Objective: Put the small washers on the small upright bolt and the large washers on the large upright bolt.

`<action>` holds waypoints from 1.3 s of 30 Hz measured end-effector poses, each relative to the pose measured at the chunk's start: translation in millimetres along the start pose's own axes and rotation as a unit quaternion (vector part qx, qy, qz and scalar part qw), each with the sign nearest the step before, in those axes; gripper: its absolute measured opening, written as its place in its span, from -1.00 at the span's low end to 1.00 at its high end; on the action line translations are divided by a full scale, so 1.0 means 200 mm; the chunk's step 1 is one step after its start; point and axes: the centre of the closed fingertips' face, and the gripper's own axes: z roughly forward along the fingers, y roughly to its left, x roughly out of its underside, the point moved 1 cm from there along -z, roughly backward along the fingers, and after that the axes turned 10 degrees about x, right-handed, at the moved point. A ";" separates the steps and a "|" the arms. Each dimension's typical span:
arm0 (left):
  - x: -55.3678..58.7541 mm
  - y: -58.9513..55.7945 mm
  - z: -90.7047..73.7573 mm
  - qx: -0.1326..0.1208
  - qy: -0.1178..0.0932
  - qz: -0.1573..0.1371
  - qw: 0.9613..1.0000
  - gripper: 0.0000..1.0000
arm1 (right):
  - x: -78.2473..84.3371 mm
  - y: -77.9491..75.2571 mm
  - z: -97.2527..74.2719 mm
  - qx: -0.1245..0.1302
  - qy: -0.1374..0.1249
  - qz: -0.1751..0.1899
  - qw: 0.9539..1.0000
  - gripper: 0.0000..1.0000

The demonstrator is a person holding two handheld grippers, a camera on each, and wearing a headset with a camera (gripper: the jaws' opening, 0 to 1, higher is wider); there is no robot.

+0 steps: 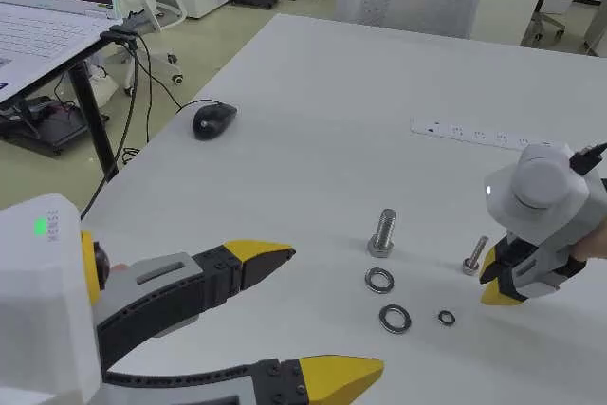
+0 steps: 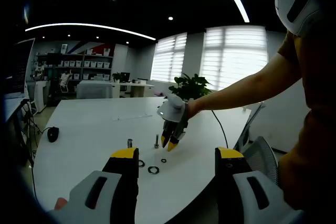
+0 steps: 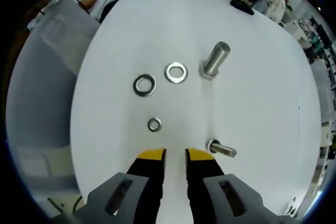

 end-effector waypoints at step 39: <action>0.02 0.01 0.01 -0.001 0.005 0.001 1.000 0.16 | -0.11 0.13 0.13 -0.025 -0.003 -0.029 0.999 -0.74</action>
